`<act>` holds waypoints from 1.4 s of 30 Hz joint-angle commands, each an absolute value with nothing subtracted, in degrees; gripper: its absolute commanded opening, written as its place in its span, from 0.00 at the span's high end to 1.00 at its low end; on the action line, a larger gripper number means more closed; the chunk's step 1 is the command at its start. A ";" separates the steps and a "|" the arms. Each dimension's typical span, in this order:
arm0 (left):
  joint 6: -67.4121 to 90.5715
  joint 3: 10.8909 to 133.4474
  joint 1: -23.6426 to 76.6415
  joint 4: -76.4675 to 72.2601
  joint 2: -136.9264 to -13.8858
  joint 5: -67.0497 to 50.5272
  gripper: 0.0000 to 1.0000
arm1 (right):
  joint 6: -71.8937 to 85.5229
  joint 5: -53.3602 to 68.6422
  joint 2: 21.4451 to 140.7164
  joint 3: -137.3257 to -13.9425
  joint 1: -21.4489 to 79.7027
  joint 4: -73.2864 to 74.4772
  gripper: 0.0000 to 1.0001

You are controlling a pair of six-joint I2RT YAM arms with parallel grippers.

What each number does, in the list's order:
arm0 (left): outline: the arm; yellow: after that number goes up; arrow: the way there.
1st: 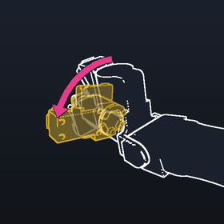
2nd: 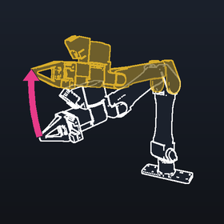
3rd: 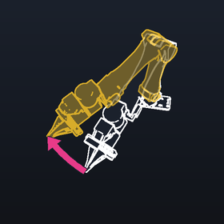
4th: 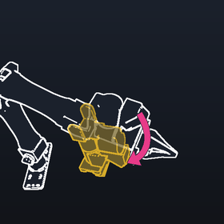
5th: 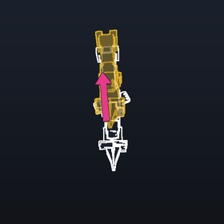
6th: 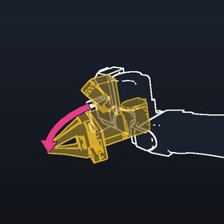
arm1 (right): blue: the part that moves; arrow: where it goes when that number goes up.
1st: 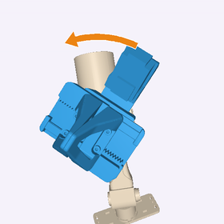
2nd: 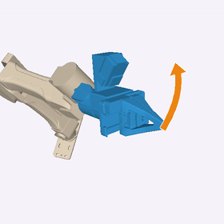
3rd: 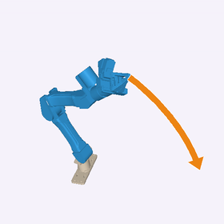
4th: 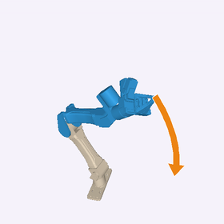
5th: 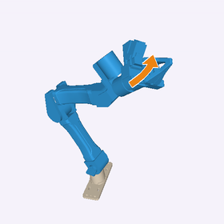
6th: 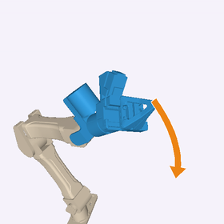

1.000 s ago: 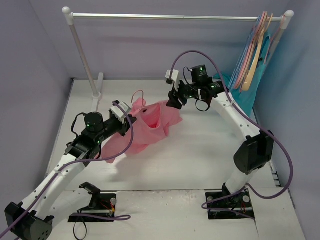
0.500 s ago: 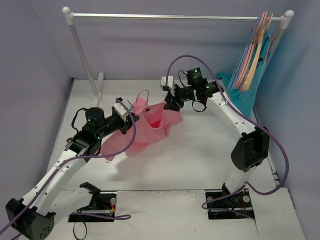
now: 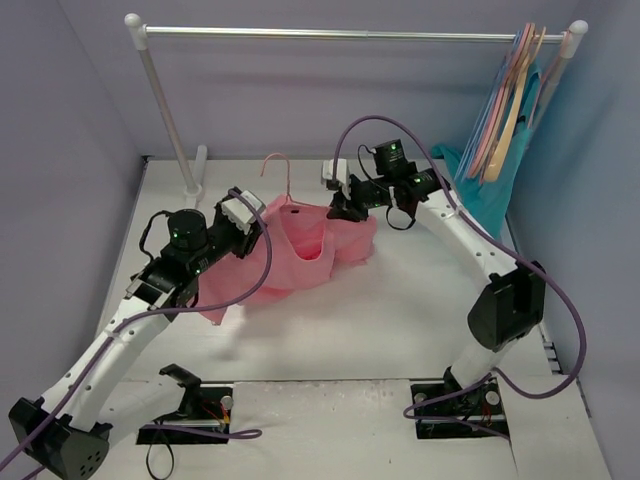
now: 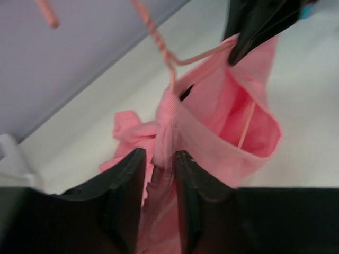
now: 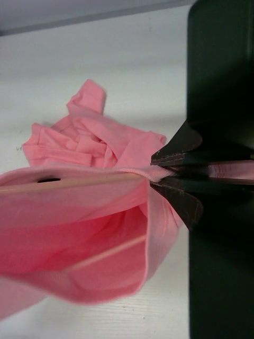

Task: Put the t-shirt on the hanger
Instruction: Place the T-shirt on the hanger, then place the hanger at the clothesline.

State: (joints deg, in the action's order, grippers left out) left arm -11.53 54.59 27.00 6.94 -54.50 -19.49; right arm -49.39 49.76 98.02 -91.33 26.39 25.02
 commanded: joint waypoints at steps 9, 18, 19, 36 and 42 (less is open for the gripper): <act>-17.05 63.26 24.87 4.92 -51.76 14.13 0.28 | -42.28 40.44 82.89 -92.19 23.91 6.80 1.00; -8.71 80.50 24.87 14.14 -56.16 29.96 0.27 | -29.46 27.10 79.02 -105.19 23.99 -14.21 1.00; -7.66 82.33 24.87 16.06 -56.51 30.32 0.27 | -28.23 25.85 79.01 -105.90 23.91 -15.37 1.00; 3.33 84.02 24.87 30.04 -56.51 33.14 0.26 | -21.80 35.16 85.25 -117.77 24.00 11.60 1.00; 7.29 86.04 24.87 35.41 -58.44 31.03 0.26 | -22.85 20.94 87.19 -120.41 23.99 19.94 1.00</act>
State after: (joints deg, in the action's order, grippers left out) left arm 3.73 82.72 25.10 33.28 -57.56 31.57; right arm -23.35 28.75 87.29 -116.95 24.08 20.93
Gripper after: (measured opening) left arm 0.735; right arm 0.119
